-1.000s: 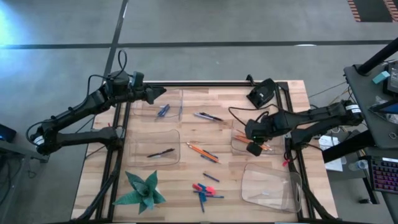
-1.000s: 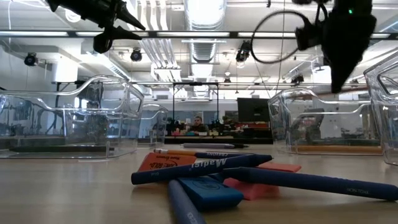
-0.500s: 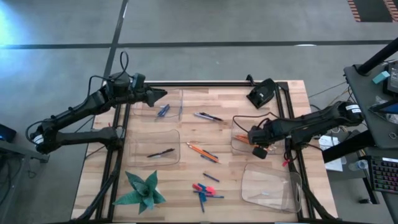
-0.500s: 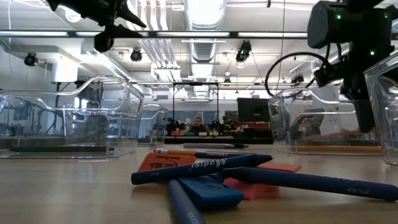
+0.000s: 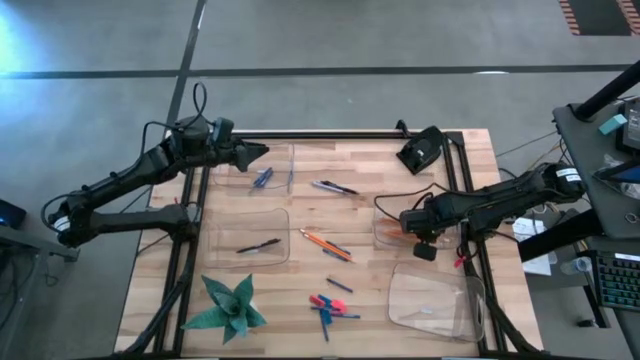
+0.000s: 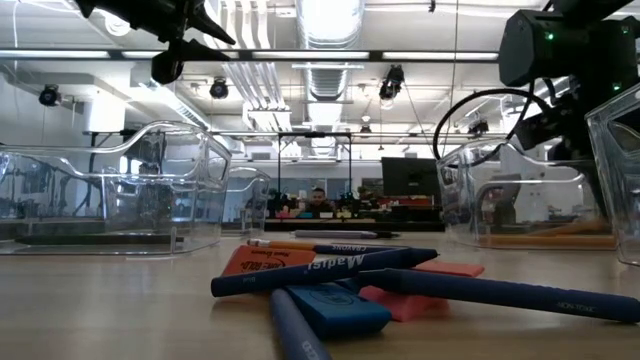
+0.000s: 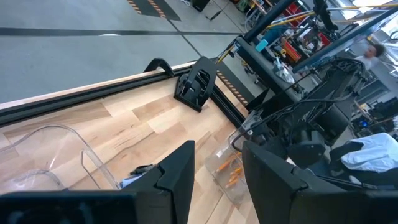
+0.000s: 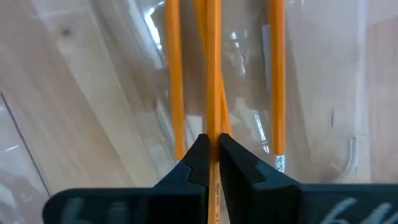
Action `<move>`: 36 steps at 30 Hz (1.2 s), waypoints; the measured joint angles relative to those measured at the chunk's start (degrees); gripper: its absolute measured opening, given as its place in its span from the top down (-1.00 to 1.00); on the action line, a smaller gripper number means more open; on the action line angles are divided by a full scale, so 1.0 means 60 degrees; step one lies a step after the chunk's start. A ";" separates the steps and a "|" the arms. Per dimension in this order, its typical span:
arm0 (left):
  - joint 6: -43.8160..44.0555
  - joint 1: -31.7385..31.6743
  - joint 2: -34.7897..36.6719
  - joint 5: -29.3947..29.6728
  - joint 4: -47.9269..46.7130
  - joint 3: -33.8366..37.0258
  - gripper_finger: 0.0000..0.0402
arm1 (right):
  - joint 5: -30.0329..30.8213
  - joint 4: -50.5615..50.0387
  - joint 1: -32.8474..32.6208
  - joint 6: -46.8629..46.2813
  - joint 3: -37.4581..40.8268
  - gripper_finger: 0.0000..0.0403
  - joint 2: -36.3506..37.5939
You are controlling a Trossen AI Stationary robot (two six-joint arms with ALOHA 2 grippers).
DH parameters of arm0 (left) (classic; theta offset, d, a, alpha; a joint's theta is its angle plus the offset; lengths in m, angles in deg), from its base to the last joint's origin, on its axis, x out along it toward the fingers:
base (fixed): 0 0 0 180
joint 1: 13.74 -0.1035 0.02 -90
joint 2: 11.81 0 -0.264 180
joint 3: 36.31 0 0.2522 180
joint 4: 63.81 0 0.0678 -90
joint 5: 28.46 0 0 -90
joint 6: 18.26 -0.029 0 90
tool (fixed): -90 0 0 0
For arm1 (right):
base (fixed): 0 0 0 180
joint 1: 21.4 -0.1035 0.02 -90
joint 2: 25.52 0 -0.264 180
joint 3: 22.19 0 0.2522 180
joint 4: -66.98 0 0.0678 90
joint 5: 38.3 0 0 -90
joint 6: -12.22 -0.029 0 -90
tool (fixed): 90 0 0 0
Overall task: Sort crayons/erasers/pens/pencils in bins
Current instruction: Put the orange pencil into the middle right transparent bin, then put the black pen into the middle left transparent bin
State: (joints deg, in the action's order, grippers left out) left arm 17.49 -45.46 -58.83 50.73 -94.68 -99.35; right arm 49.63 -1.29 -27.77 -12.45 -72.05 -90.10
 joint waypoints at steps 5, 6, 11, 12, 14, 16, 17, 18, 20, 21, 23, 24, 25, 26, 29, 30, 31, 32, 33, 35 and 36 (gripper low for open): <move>0.0000 0.0000 0.0000 0.0004 0.0000 0.0000 0.40 | -0.0867 0.0009 -0.0004 0.0618 0.0000 0.94 0.0000; -0.0004 0.0000 0.0000 0.0004 -0.0002 0.0004 0.40 | -0.1034 0.0009 -0.0004 0.0784 0.0000 0.94 0.0000; -0.0007 0.0000 0.0000 0.0004 -0.0006 0.0004 0.40 | -0.1031 0.0006 -0.0004 0.0776 0.0000 0.94 0.0000; -0.0009 0.0000 0.0000 0.0005 -0.0013 0.0004 0.40 | -0.0922 0.0006 -0.0004 0.0689 0.0000 0.93 0.0000; -0.0011 0.0000 0.0000 0.0004 -0.0041 0.0004 0.40 | -0.0645 0.0009 -0.0004 0.0401 0.0000 0.90 0.0000; -0.0011 0.0000 0.0000 0.0007 -0.0044 0.0007 0.40 | -0.0399 0.0004 -0.0001 0.0212 0.0000 0.84 0.0000; -0.0011 0.0000 0.0000 0.0007 -0.0044 0.0007 0.40 | -0.0400 0.0006 0.0003 0.0205 0.0000 0.80 0.0000; -0.0014 0.0000 0.0000 0.0007 -0.0044 0.0007 0.40 | -0.0396 0.0006 0.0000 0.0207 0.0000 0.76 0.0000; -0.0015 0.0000 0.0000 0.0007 -0.0041 0.0007 0.40 | -0.0399 0.0006 0.0000 0.0209 0.0000 0.68 0.0000; -0.0015 0.0000 0.0000 0.0007 -0.0040 0.0007 0.40 | -0.0399 0.0006 0.0000 0.0209 0.0000 0.63 0.0000; -0.0018 0.0000 0.0000 0.0007 -0.0039 0.0007 0.40 | -0.0396 0.0006 0.0000 0.0202 0.0000 0.56 0.0000; -0.0018 0.0000 0.0000 0.0007 -0.0037 0.0007 0.40 | -0.0396 0.0006 0.0000 0.0198 0.0000 0.52 0.0000; -0.0018 0.0000 0.0000 0.0007 -0.0037 0.0007 0.40 | -0.0396 -0.0026 0.0000 0.0196 -0.0014 0.49 0.0000; -0.0018 0.0000 0.0000 0.0007 -0.0036 0.0007 0.40 | -0.0394 -0.0130 0.0000 0.0193 -0.0074 0.46 0.0000; -0.0018 0.0000 0.0000 0.0007 -0.0034 0.0007 0.40 | -0.0377 -0.0610 0.0000 0.0199 -0.0572 0.39 0.0000; -0.0018 0.0000 0.0000 0.0007 -0.0033 0.0007 0.40 | -0.0367 -0.0866 0.0000 0.0202 -0.0824 0.37 0.0000; -0.0018 0.0000 0.0000 0.0009 -0.0033 0.0007 0.40 | -0.0310 -0.1147 0.0000 0.0206 -0.1116 0.35 0.0000; -0.0018 0.0000 0.0000 0.0009 -0.0028 0.0007 0.40 | -0.0146 -0.1400 0.0000 0.0206 -0.1426 0.34 0.0000; -0.0018 0.0000 0.0000 0.0007 -0.0015 0.0007 0.40 | 0.0096 -0.1581 0.0000 0.0209 -0.1767 0.33 0.0000; -0.0018 0.0000 0.0000 0.0011 -0.0004 0.0007 0.40 | 0.0751 -0.1732 0.0000 0.0253 -0.2451 0.32 0.0000; -0.0015 0.0000 0.0000 0.0007 -0.0004 0.0007 0.40 | 0.1133 -0.1700 0.0000 0.0285 -0.2786 0.31 0.0000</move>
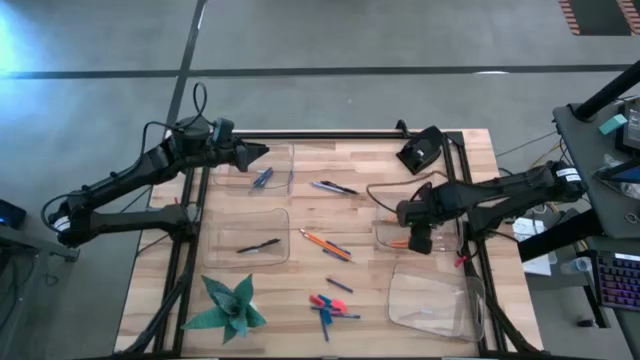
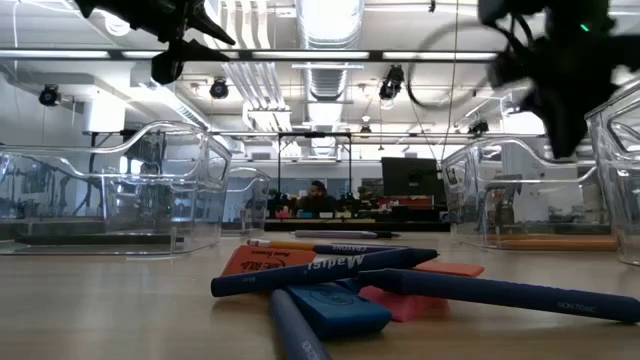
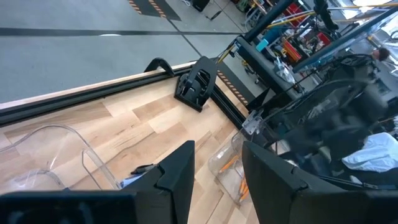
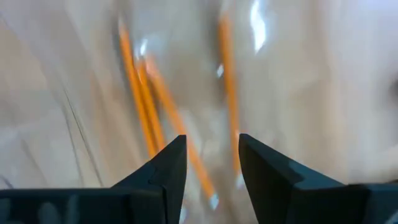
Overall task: Sort crayons/erasers/pens/pencils in bins
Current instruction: Put the black pen into the middle left transparent bin
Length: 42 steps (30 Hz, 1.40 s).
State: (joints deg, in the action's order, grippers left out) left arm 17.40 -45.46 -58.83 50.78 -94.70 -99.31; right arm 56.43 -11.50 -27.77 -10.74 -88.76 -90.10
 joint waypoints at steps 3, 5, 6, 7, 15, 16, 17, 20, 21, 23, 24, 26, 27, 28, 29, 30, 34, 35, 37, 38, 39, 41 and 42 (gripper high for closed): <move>-0.0002 -0.0001 0.0000 0.0002 -0.0003 0.0000 0.40 | 0.1266 0.0576 0.0006 0.0001 -0.0889 0.32 -0.0009; -0.0004 -0.0002 0.0000 0.0004 -0.0005 0.0000 0.40 | 0.2095 0.1226 0.0088 -0.0007 -0.1318 0.33 -0.0052; -0.0004 0.0000 0.0000 0.0004 -0.0007 0.0004 0.40 | 0.2449 0.1588 0.0153 -0.0094 -0.1491 0.34 -0.0089; -0.0002 0.0000 0.0000 0.0004 -0.0007 0.0000 0.40 | 0.2692 0.1906 0.0259 -0.0265 -0.1643 0.34 -0.0141; 0.0000 0.0000 0.0000 0.0004 -0.0019 0.0004 0.40 | 0.2813 0.3215 0.1521 -0.1002 -0.2651 0.27 -0.1114; 0.0000 0.0002 0.0000 0.0004 -0.0024 0.0004 0.40 | 0.2813 0.3236 0.1664 -0.1002 -0.2734 0.25 -0.1333; 0.0000 0.0008 0.0000 0.0004 -0.0037 0.0004 0.40 | 0.2813 0.3236 0.1809 -0.1002 -0.2805 0.24 -0.1535; 0.0000 0.0054 0.0000 0.0004 -0.0040 0.0004 0.40 | 0.2732 0.3275 0.2185 -0.0940 -0.3008 0.22 -0.2236; 0.0000 0.0072 0.0000 0.0004 -0.0040 0.0004 0.40 | 0.2664 0.3289 0.2307 -0.0878 -0.3083 0.21 -0.2470; 0.0000 0.0116 0.0000 0.0004 -0.0036 0.0004 0.40 | 0.2576 0.3293 0.2544 -0.0818 -0.3279 0.20 -0.2945; 0.0000 0.0137 0.0000 0.0004 -0.0036 0.0004 0.40 | 0.2424 0.3318 0.2682 -0.0809 -0.3375 0.20 -0.3173; -0.0001 0.0173 0.0004 0.0004 -0.0032 0.0007 0.40 | 0.1963 0.3316 0.2978 -0.0745 -0.3578 0.20 -0.3664; 0.0000 0.0179 0.0004 0.0004 -0.0029 0.0007 0.40 | 0.1716 0.3324 0.3120 -0.0694 -0.3671 0.20 -0.3911; 0.0000 0.0182 0.0004 0.0004 -0.0036 0.0007 0.40 | 0.1536 0.3320 0.3248 -0.0636 -0.3765 0.20 -0.4175; 0.0000 0.0185 0.0004 0.0004 -0.0033 0.0007 0.40 | 0.1422 0.3313 0.3370 -0.0556 -0.3858 0.20 -0.4426; 0.0000 0.0186 0.0004 0.0004 -0.0029 0.0007 0.40 | 0.1381 0.3307 0.3468 -0.0514 -0.3950 0.20 -0.4670; 0.0004 0.0193 0.0004 0.0004 -0.0040 0.0007 0.40 | 0.0868 0.3273 0.3780 -0.0058 -0.4400 0.21 -0.5567; 0.0004 0.0193 0.0004 0.0003 -0.0036 0.0007 0.40 | 0.0578 0.3289 0.3856 0.0063 -0.4503 0.22 -0.5771; 0.0004 0.0193 0.0004 0.0004 -0.0044 0.0007 0.40 | 0.0183 0.3269 0.3966 0.0221 -0.4683 0.24 -0.6172; 0.0004 0.0191 0.0004 0.0004 -0.0047 0.0007 0.40 | 0.0067 0.3265 0.4013 0.0310 -0.4784 0.25 -0.6374; 0.0004 0.0190 0.0004 0.0000 -0.0058 0.0007 0.40 | -0.0009 0.3267 0.4064 0.0459 -0.4854 0.27 -0.6541; 0.0007 0.0190 0.0004 0.0003 -0.0079 0.0007 0.40 | -0.0045 0.3149 0.4132 0.0591 -0.5031 0.29 -0.6871; 0.0007 0.0192 0.0004 0.0001 -0.0087 0.0007 0.40 | -0.0046 0.3069 0.4170 0.0628 -0.5138 0.31 -0.7021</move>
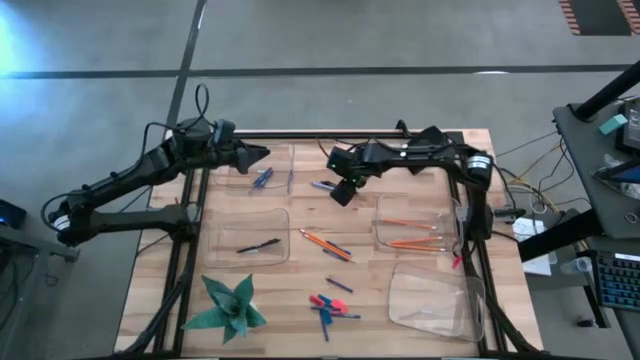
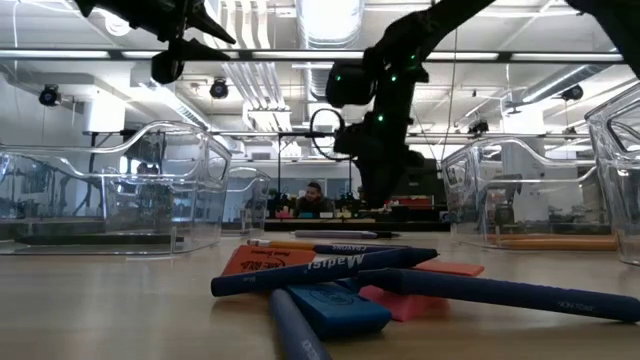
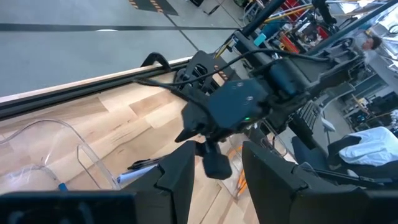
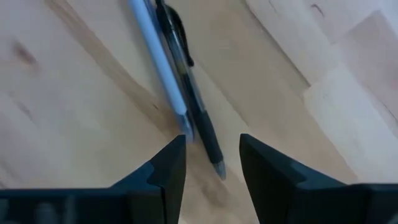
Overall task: Sort crayons/erasers/pens/pencils in bins
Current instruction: Put the black pen into the middle left transparent bin
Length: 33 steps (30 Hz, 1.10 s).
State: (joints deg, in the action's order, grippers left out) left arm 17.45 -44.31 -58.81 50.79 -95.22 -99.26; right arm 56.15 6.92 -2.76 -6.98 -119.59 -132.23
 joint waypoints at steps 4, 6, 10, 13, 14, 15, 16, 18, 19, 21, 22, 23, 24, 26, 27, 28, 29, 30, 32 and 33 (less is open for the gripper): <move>0.0000 -0.0002 0.0000 -0.0001 -0.0086 0.0000 0.40 | -0.0010 -0.0295 0.0109 0.0217 -0.0190 0.35 -0.0390; 0.0000 -0.0002 0.0000 -0.0001 -0.0188 0.0000 0.40 | -0.0015 -0.0323 0.0141 0.0310 -0.0192 0.36 -0.0485; 0.0004 -0.0002 -0.0011 -0.0001 -0.0253 0.0000 0.40 | -0.0033 -0.0401 0.0187 0.0368 -0.0114 0.37 -0.0497; 0.0000 -0.0002 -0.0011 -0.0001 -0.0244 0.0000 0.40 | -0.0033 -0.0454 0.0209 0.0275 -0.0079 0.36 -0.0487; 0.0000 -0.0002 -0.0011 -0.0001 -0.0244 0.0000 0.40 | -0.0033 -0.0464 0.0209 0.0214 -0.0076 0.36 -0.0482; 0.0000 -0.0002 -0.0011 -0.0001 -0.0241 0.0000 0.40 | -0.0030 -0.0449 0.0209 0.0201 -0.0076 0.36 -0.0469; 0.0000 -0.0002 -0.0011 -0.0001 -0.0241 0.0000 0.40 | -0.0029 -0.0441 0.0204 0.0202 -0.0076 0.36 -0.0482; -0.0004 -0.0002 -0.0011 0.0000 -0.0241 0.0000 0.40 | -0.0029 -0.0450 0.0197 0.0200 -0.0076 0.36 -0.0604; -0.0004 -0.0002 -0.0011 -0.0001 -0.0241 0.0000 0.40 | -0.0030 -0.0441 0.0194 0.0203 -0.0075 0.36 -0.0714; -0.0004 -0.0002 -0.0011 -0.0001 -0.0241 0.0000 0.40 | -0.0142 -0.0426 0.0191 0.0200 -0.0065 0.37 -0.0938; -0.0004 -0.0002 -0.0011 -0.0001 -0.0240 0.0000 0.40 | -0.0048 -0.0438 0.0178 0.0216 -0.0065 0.37 -0.1022; -0.0004 -0.0006 -0.0011 -0.0001 -0.0241 0.0000 0.40 | -0.0047 -0.0459 0.0179 0.0216 -0.0070 0.38 -0.1111; -0.0004 -0.0006 -0.0011 -0.0001 -0.0237 0.0000 0.40 | -0.0055 -0.0442 0.0185 0.0233 -0.0078 0.39 -0.1167; -0.0004 -0.0010 -0.0011 -0.0001 -0.0241 0.0000 0.40 | -0.0079 -0.0419 0.0208 0.0282 -0.0090 0.41 -0.1270; -0.0004 -0.0010 -0.0011 -0.0001 -0.0237 0.0000 0.40 | -0.0061 -0.0415 0.0207 0.0371 -0.0096 0.42 -0.1330; -0.0004 -0.0010 -0.0011 -0.0001 -0.0238 0.0000 0.40 | -0.0044 -0.0408 0.0202 0.0434 -0.0101 0.44 -0.1359; -0.0004 -0.0010 -0.0009 -0.0001 -0.0235 0.0000 0.40 | -0.0039 -0.0401 0.0202 0.0464 -0.0101 0.47 -0.1361; -0.0004 -0.0006 -0.0011 -0.0005 -0.0239 0.0000 0.40 | -0.0063 -0.0381 0.0202 0.0525 -0.0095 0.51 -0.1364; -0.0004 -0.0006 -0.0011 -0.0004 -0.0241 0.0000 0.40 | -0.0069 -0.0341 0.0200 0.0562 -0.0088 0.61 -0.1368; -0.0004 -0.0006 -0.0011 -0.0001 -0.0237 0.0000 0.40 | -0.0074 -0.0320 0.0194 0.0560 -0.0087 0.67 -0.1361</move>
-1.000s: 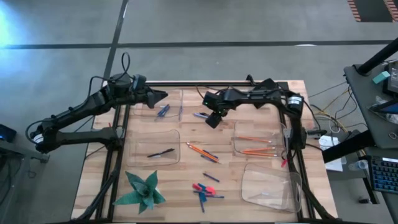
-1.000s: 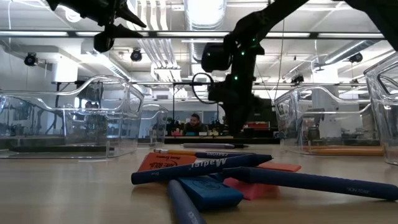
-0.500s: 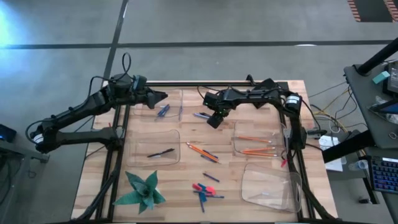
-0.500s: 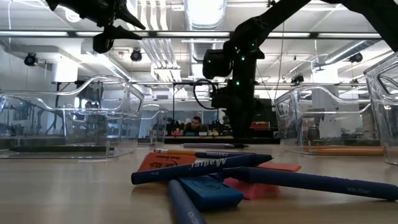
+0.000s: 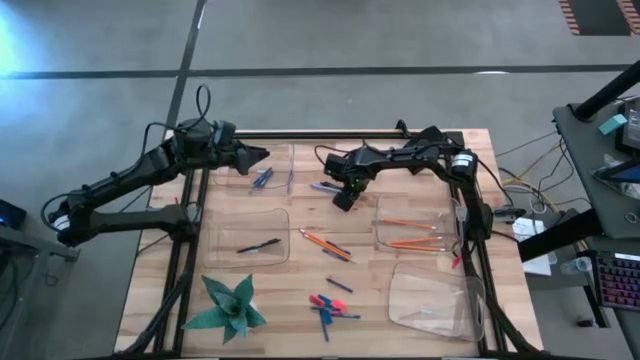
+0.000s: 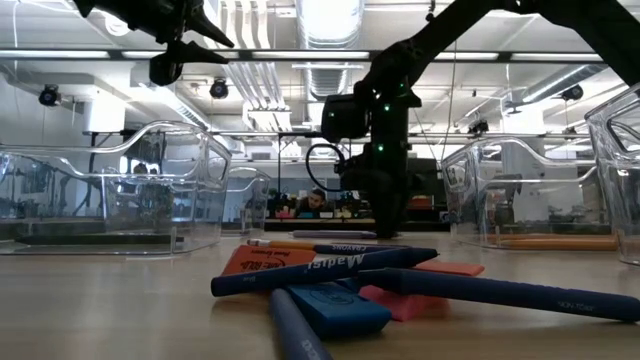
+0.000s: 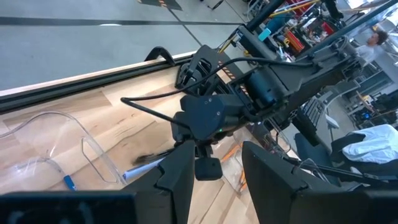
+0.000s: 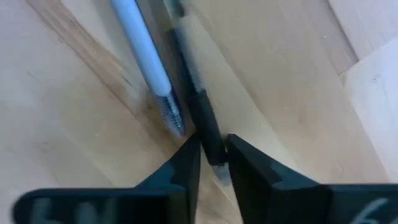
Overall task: Sort crayons/erasers/pens/pencils in bins
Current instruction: Put the black pen into the middle left transparent bin
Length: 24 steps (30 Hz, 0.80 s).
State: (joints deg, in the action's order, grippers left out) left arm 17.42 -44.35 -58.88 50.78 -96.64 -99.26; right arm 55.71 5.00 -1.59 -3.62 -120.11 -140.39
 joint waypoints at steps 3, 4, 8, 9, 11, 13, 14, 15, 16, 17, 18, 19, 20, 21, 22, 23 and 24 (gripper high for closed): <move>0.0000 0.0000 0.0000 0.0000 -0.0004 0.0000 0.40 | -0.0003 0.0033 -0.0004 0.0017 0.0007 0.85 0.0004; 0.0000 0.0000 0.0000 0.0000 -0.0002 0.0000 0.40 | -0.0002 0.0043 -0.0001 0.0025 0.0011 0.88 0.0004; 0.0004 0.0000 -0.0001 0.0000 -0.0004 0.0000 0.40 | 0.0014 0.0046 -0.0001 0.0017 0.0021 0.88 0.0052; 0.0004 0.0000 -0.0004 0.0000 -0.0004 0.0000 0.40 | 0.0015 0.0043 0.0000 0.0013 0.0028 0.88 0.0112; 0.0007 0.0000 -0.0007 0.0000 0.0000 0.0000 0.40 | 0.0075 0.0040 0.0000 0.0006 0.0057 0.88 0.0288; 0.0201 0.0002 -0.0007 -0.0006 0.0002 0.0000 0.40 | 0.0289 0.0043 0.0007 -0.0018 0.0077 0.88 0.0533; 0.0256 0.0004 -0.0007 -0.0025 0.0006 0.0000 0.40 | 0.0314 0.0028 0.0018 -0.0025 0.0080 0.88 0.0700; 0.0257 0.0004 -0.0007 -0.0138 0.0032 0.0000 0.40 | 0.0421 0.0041 0.0018 -0.0036 0.0080 0.88 0.0926; 0.0247 0.0004 -0.0007 -0.0284 0.0106 0.0000 0.40 | 0.0461 0.0063 0.0001 -0.0063 0.0071 0.88 0.1165; 0.0218 0.0004 -0.0007 -0.0445 0.0212 0.0000 0.40 | 0.0488 0.0095 -0.0027 -0.0126 0.0058 0.88 0.1388; 0.0083 0.0004 -0.0007 -0.0606 0.0319 0.0000 0.40 | 0.0492 0.0116 -0.0045 -0.0142 0.0051 0.88 0.1599; -0.0135 0.0009 -0.0007 -0.0781 0.0460 0.0000 0.40 | 0.0481 0.0145 -0.0078 -0.0141 0.0055 0.88 0.1794; -0.0379 0.0032 -0.0010 -0.0974 0.0646 0.0000 0.40 | 0.0474 0.0244 -0.0137 -0.0138 0.0059 0.88 0.1984; -0.0657 0.0076 -0.0036 -0.1146 0.0883 0.0000 0.40 | 0.0459 0.0400 -0.0189 -0.0134 0.0069 0.88 0.2207; -0.0977 0.0131 -0.0083 -0.1303 0.1180 0.0000 0.40 | 0.0456 0.0562 -0.0246 -0.0110 0.0069 0.88 0.2477; -0.1318 0.0188 -0.0130 -0.1438 0.1430 0.0000 0.40 | 0.0445 0.0821 -0.0328 -0.0061 0.0069 0.88 0.2782; -0.1696 0.0245 -0.0176 -0.1509 0.1636 0.0000 0.40 | 0.0442 0.1120 -0.0415 0.0000 0.0069 0.88 0.3096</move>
State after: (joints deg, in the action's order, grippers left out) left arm 7.25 -42.88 -59.93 41.72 -86.82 -99.26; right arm 58.36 11.72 -4.08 -3.62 -119.70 -121.82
